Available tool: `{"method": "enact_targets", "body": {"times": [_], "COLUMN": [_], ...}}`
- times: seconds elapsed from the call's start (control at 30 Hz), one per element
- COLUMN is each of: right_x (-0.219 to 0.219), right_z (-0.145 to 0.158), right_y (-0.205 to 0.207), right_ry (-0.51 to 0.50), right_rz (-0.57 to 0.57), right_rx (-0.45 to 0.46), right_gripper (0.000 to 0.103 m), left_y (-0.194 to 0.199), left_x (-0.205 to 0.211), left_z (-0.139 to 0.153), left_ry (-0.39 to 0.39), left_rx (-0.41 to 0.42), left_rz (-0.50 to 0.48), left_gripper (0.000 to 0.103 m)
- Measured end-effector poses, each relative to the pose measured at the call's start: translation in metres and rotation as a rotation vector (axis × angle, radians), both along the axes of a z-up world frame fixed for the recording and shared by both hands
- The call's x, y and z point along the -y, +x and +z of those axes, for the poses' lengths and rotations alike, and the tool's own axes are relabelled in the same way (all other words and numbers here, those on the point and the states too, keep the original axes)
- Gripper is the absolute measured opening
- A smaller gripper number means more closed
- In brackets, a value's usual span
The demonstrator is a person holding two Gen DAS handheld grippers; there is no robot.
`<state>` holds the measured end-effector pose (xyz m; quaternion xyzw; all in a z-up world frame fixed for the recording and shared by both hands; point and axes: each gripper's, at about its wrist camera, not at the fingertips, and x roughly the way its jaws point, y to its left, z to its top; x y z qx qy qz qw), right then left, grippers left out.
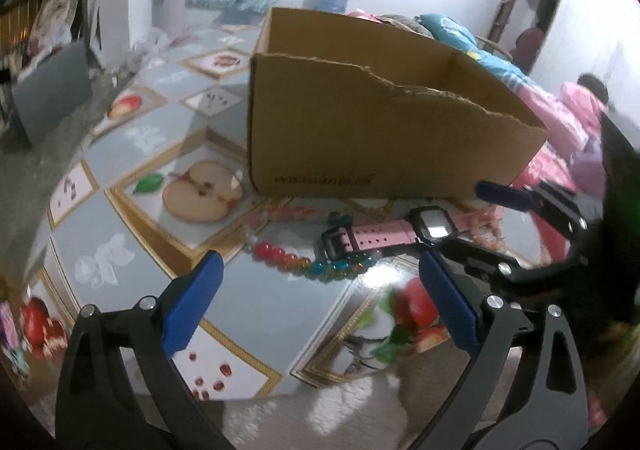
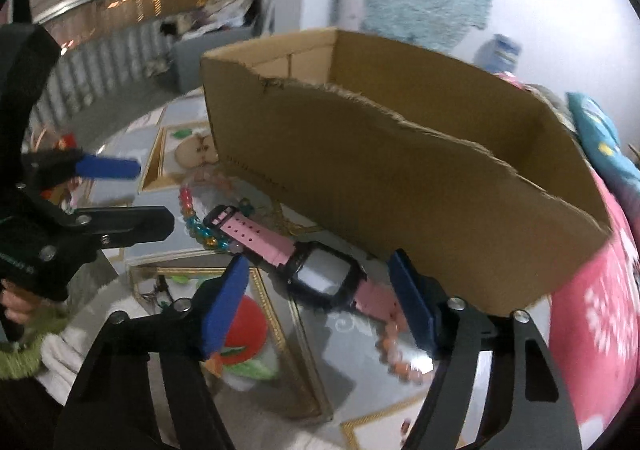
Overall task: Organize jewelry
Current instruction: 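Move the right gripper to the pink-strap black smartwatch and close on it, then lift the smartwatch with the right gripper while the left gripper grasps the multicolour bead bracelet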
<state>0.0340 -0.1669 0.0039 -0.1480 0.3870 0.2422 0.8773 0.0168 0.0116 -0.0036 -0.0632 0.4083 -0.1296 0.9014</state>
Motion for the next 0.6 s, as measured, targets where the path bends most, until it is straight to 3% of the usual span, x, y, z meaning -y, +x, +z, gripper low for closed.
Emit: {"method": "enact_targets", "body": {"times": [0.1, 0.23, 0.3, 0.47, 0.5, 0.6], "right_x": [-0.003, -0.007, -0.006, -0.001, 0.002, 0.005], "right_z": [-0.008, -0.015, -0.019, -0.017, -0.014, -0.011], "right_y": [0.008, 0.013, 0.014, 0.016, 0.016, 0.02], "right_ry": [-0.041, -0.104, -0.122, -0.101, -0.072, -0.041], "right_rz": [0.055, 0.118, 0.138, 0.164, 0.178, 0.185], "right_rx": [-0.03, -0.056, -0.075, -0.078, -0.084, -0.108], "right_gripper": [0.058, 0.057, 0.048, 0.046, 0.035, 0.028], "left_y": [-0.002, -0.006, -0.009, -0.015, -0.018, -0.018], "left_x": [0.007, 0.018, 0.023, 0.04, 0.044, 0.054], "left_z": [0.001, 0.002, 0.003, 0.011, 0.013, 0.016], "left_ry": [0.033, 0.091, 0.123, 0.186, 0.192, 0.232], "left_rx": [0.041, 0.084, 0.112, 0.184, 0.196, 0.215], "left_rz": [-0.02, -0.076, -0.1, -0.161, -0.171, -0.215], "left_gripper": [0.094, 0.094, 0.094, 0.094, 0.094, 0.086]}}
